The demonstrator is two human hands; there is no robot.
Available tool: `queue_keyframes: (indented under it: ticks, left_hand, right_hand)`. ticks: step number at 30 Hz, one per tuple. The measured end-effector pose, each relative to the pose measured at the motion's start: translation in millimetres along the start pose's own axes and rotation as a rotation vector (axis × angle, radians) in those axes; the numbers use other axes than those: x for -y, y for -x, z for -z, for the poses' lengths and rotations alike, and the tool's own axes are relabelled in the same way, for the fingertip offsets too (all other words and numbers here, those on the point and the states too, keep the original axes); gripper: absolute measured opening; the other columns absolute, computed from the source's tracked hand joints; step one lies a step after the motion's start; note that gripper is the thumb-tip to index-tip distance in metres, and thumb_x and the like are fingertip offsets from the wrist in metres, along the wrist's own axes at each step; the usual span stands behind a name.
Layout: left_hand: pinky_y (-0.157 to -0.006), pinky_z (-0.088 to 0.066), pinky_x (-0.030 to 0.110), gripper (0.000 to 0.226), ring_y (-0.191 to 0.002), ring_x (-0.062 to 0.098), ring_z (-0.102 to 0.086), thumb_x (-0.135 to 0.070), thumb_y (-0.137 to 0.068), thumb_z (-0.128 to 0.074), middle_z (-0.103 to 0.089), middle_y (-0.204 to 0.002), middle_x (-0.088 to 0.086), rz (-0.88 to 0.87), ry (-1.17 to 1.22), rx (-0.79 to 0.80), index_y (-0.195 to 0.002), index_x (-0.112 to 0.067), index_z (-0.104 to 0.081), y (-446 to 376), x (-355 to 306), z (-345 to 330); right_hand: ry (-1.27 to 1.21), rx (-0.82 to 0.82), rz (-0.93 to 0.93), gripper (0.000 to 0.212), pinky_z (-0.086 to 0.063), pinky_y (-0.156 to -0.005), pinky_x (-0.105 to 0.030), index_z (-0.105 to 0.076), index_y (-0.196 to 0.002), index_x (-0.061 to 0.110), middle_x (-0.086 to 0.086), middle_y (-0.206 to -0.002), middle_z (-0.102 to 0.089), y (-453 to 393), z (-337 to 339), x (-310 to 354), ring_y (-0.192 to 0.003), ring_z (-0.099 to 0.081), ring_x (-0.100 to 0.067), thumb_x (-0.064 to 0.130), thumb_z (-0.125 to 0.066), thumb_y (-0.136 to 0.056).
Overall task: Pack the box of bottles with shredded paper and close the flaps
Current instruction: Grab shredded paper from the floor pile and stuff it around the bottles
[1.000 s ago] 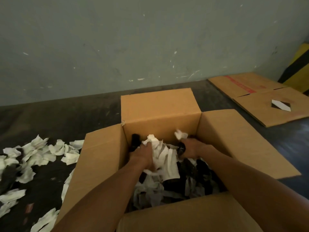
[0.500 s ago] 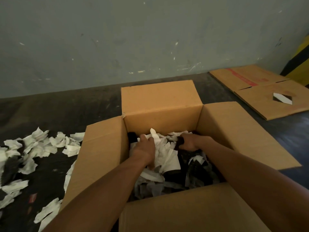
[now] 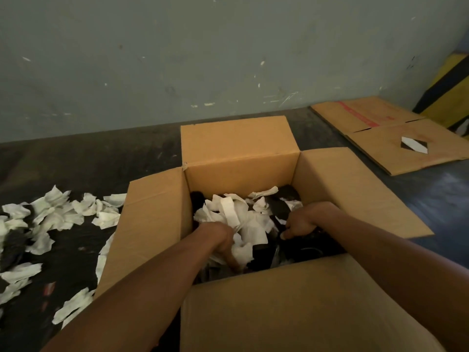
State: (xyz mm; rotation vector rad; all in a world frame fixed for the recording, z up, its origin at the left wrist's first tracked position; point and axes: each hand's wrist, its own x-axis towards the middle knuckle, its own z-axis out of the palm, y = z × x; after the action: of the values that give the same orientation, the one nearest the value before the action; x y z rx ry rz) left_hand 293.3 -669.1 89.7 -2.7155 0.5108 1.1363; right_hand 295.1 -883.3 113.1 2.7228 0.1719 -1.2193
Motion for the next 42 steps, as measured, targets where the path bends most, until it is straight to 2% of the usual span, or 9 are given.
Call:
queue_keyframes:
  ticks: [4, 10, 14, 19, 23, 27, 31, 37, 42]
  left_hand:
    - [-0.092, -0.052, 0.039, 0.089, -0.115, 0.027, -0.058, -0.048, -0.066, -0.086, -0.057, -0.13, 0.006, 0.036, 0.004, -0.024, -0.136, -0.011, -0.046, 5, 1, 10]
    - [-0.07, -0.052, 0.028, 0.031, -0.083, 0.017, -0.06, -0.028, -0.095, -0.059, -0.063, -0.099, 0.004, -0.034, 0.248, 0.131, -0.118, -0.009, -0.065, 9, 2, 5]
    - [-0.067, -0.058, 0.032, 0.022, -0.085, 0.021, -0.069, -0.021, -0.096, -0.058, -0.068, -0.094, 0.006, -0.004, 0.461, 0.138, -0.111, -0.007, -0.066, 11, 8, 8]
    - [-0.102, -0.042, 0.053, 0.062, -0.13, 0.036, -0.039, -0.032, -0.088, -0.057, -0.038, -0.145, 0.014, -0.066, 0.213, -0.445, -0.142, -0.017, -0.032, 3, 12, 9]
    - [-0.115, -0.02, 0.06, 0.109, -0.148, 0.043, 0.001, -0.077, -0.071, -0.061, -0.003, -0.164, 0.007, 0.034, 0.025, -0.159, -0.155, -0.031, -0.009, -2, 4, -13]
    - [-0.117, -0.013, 0.059, 0.124, -0.148, 0.042, 0.005, -0.092, -0.06, -0.049, 0.001, -0.165, 0.009, 0.077, 0.008, -0.081, -0.157, -0.025, -0.009, -5, 5, -18]
    - [-0.107, -0.039, 0.042, 0.079, -0.133, 0.031, -0.044, -0.058, -0.086, -0.06, -0.042, -0.151, 0.011, 0.008, 0.194, -0.219, -0.147, -0.014, -0.039, 15, 10, 6]
    - [-0.094, -0.045, 0.041, 0.056, -0.125, 0.031, -0.05, -0.053, -0.096, -0.041, -0.051, -0.142, 0.01, -0.062, 0.305, -0.685, -0.141, -0.019, -0.046, 87, 51, 23]
    - [-0.118, -0.021, 0.053, 0.058, -0.145, 0.028, -0.027, -0.049, -0.098, -0.039, -0.032, -0.158, 0.006, 0.012, 0.348, -1.003, -0.15, -0.024, -0.032, 149, 135, -19]
  right_hand:
    - [-0.09, -0.212, 0.05, 0.047, -0.046, -0.081, -0.033, -0.053, -0.125, 0.012, -0.007, -0.127, -0.055, 18, 12, 2, -0.099, -0.054, -0.022, 0.048, -0.049, -0.094]
    - [0.02, 0.155, 0.046, 0.048, -0.053, -0.079, -0.033, -0.056, -0.133, 0.017, -0.005, -0.135, -0.054, 25, -8, 9, -0.113, -0.056, -0.026, 0.043, -0.054, -0.093]
    - [-0.003, -0.093, 0.021, 0.045, -0.053, -0.057, -0.024, -0.054, -0.13, 0.012, -0.005, -0.131, -0.053, 34, 5, 6, -0.094, -0.057, -0.022, 0.041, -0.052, -0.095]
    - [-0.094, -0.32, -0.002, 0.099, -0.035, -0.107, -0.052, -0.017, -0.149, 0.032, -0.008, -0.154, -0.021, 10, -2, 6, -0.139, -0.025, -0.036, 0.057, -0.074, -0.072]
    - [0.067, -0.149, 0.012, 0.121, -0.016, -0.118, -0.049, 0.012, -0.15, 0.039, -0.006, -0.162, 0.01, 3, -16, 15, -0.148, -0.001, -0.033, 0.07, -0.07, -0.067]
    - [-0.2, -0.192, 0.048, 0.091, -0.022, -0.117, -0.047, -0.007, -0.153, 0.037, -0.005, -0.162, -0.01, -7, -14, 12, -0.146, -0.018, -0.03, 0.077, -0.044, -0.08]
    - [-0.454, -0.348, 0.067, 0.056, -0.038, -0.105, -0.038, -0.038, -0.144, 0.022, -0.008, -0.147, -0.044, 0, 7, 11, -0.128, -0.046, -0.027, 0.048, -0.047, -0.094]
    - [-0.463, -0.66, -0.021, 0.061, -0.03, -0.112, -0.049, -0.019, -0.152, 0.025, -0.016, -0.155, -0.03, 15, 34, 56, -0.136, -0.035, -0.039, 0.05, -0.033, -0.098]
    - [-0.518, -0.885, 0.126, 0.063, -0.024, -0.115, -0.05, -0.017, -0.151, 0.03, -0.01, -0.158, -0.024, 45, 52, 162, -0.144, -0.022, -0.034, 0.055, -0.035, -0.096]
